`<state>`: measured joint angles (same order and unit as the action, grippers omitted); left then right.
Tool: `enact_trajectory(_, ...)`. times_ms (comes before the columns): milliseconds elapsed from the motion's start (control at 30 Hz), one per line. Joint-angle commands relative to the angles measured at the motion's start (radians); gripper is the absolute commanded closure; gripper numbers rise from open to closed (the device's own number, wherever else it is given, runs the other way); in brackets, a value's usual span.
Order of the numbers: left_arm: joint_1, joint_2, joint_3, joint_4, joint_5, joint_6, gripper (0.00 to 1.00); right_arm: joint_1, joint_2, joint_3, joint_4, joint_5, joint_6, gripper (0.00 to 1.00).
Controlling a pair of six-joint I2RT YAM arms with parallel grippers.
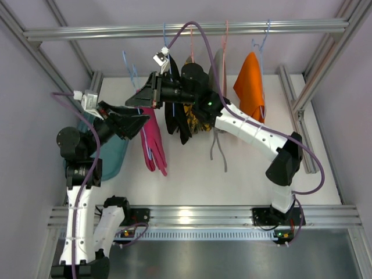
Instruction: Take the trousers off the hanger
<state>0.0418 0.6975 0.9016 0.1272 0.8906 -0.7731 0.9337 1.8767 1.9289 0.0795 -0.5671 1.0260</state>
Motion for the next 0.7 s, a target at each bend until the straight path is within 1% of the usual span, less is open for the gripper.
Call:
enact_trajectory(0,-0.002,-0.09,0.036,-0.123,-0.162,0.245,0.33,-0.009,-0.036,0.094,0.114,0.021,0.061,1.0)
enact_trajectory(100,-0.002,-0.151,0.022,-0.233,-0.241,0.339,0.28,-0.013,-0.042,0.101,0.118,0.022,0.088,1.0)
enact_trajectory(167,-0.002,-0.186,0.013,-0.309,-0.263,0.383,0.26,-0.016,-0.048,0.102,0.118,0.032,0.095,1.0)
enact_trajectory(200,-0.002,-0.202,0.005,-0.334,-0.271,0.406,0.23,-0.016,-0.051,0.102,0.117,0.033,0.098,1.0)
enact_trajectory(233,-0.002,-0.238,-0.001,-0.356,-0.281,0.444,0.21,-0.018,-0.054,0.108,0.118,0.035,0.101,1.0)
enact_trajectory(400,-0.002,-0.345,-0.062,-0.506,-0.303,0.581,0.2,-0.029,-0.056,0.134,0.121,0.041,0.112,1.0)
enact_trajectory(533,-0.002,-0.409,-0.085,-0.599,-0.315,0.644,0.21,-0.048,-0.054,0.165,0.124,0.044,0.114,1.0)
enact_trajectory(633,-0.002,-0.44,-0.099,-0.63,-0.301,0.653,0.21,-0.053,-0.051,0.179,0.132,0.047,0.114,1.0)
enact_trajectory(667,-0.002,-0.444,-0.102,-0.63,-0.259,0.672,0.22,-0.053,-0.05,0.182,0.129,0.049,0.114,1.0)
